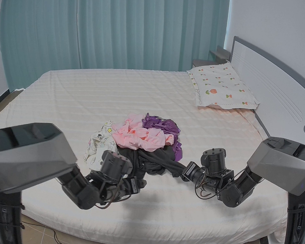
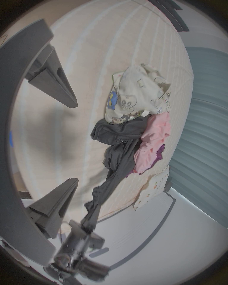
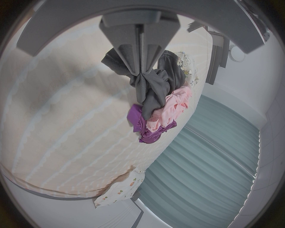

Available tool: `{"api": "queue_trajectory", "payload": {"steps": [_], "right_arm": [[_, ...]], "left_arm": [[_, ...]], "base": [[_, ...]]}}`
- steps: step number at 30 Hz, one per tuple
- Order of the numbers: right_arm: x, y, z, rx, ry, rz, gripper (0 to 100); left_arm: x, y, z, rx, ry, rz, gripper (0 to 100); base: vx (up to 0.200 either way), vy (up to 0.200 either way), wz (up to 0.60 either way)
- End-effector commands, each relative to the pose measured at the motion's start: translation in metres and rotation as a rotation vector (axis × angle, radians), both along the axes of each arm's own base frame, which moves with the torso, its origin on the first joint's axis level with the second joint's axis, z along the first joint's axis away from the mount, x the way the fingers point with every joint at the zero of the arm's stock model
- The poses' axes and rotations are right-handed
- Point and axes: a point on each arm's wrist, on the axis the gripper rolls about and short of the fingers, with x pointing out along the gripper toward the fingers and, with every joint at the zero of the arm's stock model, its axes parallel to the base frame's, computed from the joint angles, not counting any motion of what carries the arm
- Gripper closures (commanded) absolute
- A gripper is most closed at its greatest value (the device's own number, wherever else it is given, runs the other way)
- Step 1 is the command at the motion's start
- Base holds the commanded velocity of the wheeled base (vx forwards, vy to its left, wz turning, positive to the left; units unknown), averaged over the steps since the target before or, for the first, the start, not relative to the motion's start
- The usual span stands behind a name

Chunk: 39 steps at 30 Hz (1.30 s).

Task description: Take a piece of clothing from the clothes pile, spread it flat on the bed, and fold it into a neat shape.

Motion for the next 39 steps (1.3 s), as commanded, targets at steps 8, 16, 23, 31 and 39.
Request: {"api": "queue_trajectory", "payload": {"steps": [8, 16, 23, 31, 39], "right_arm": [[0.005, -0.005, 0.004, 0.009, -0.017, -0.015, 100], [0.007, -0.003, 0.007, 0.015, -0.030, -0.015, 100], [0.008, -0.003, 0.006, 0.013, -0.029, -0.018, 100], [0.008, -0.002, 0.007, 0.014, -0.032, -0.018, 100], [-0.004, -0.009, 0.017, 0.031, -0.046, -0.014, 100]], "left_arm": [[0.039, -0.027, -0.057, 0.066, -0.043, 0.108, 0], [0.058, -0.032, -0.056, 0.060, -0.082, 0.135, 0], [0.069, -0.036, -0.054, 0.098, -0.066, 0.159, 0], [0.071, -0.034, -0.054, 0.108, -0.071, 0.174, 100], [0.057, -0.001, -0.029, 0.082, -0.037, 0.278, 100]], "base": [[0.000, 0.000, 0.00], [0.000, 0.000, 0.00], [0.000, 0.000, 0.00], [0.000, 0.000, 0.00], [0.000, 0.000, 0.00]]}}
